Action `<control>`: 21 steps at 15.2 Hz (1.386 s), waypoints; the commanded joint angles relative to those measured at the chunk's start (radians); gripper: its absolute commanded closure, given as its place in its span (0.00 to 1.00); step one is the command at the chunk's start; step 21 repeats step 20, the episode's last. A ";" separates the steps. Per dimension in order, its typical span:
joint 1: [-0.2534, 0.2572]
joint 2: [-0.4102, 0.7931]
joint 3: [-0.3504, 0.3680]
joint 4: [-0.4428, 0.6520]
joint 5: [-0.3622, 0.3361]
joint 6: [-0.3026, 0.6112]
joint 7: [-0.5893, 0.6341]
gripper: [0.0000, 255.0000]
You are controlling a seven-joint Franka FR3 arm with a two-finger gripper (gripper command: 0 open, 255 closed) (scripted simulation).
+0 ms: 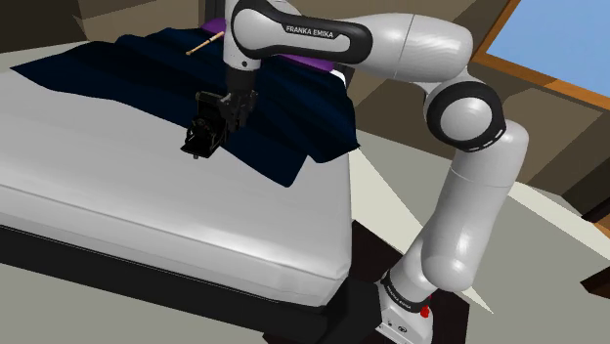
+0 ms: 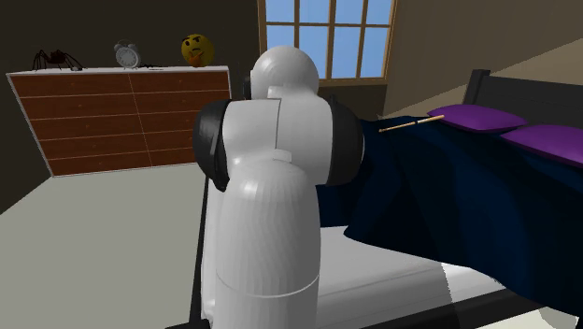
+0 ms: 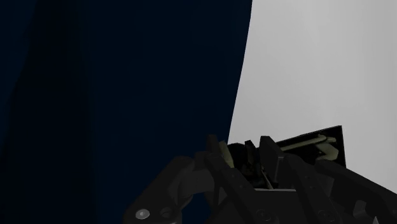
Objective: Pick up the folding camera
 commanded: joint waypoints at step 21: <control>0.012 0.046 0.002 0.270 -0.007 -0.225 -0.001 1.00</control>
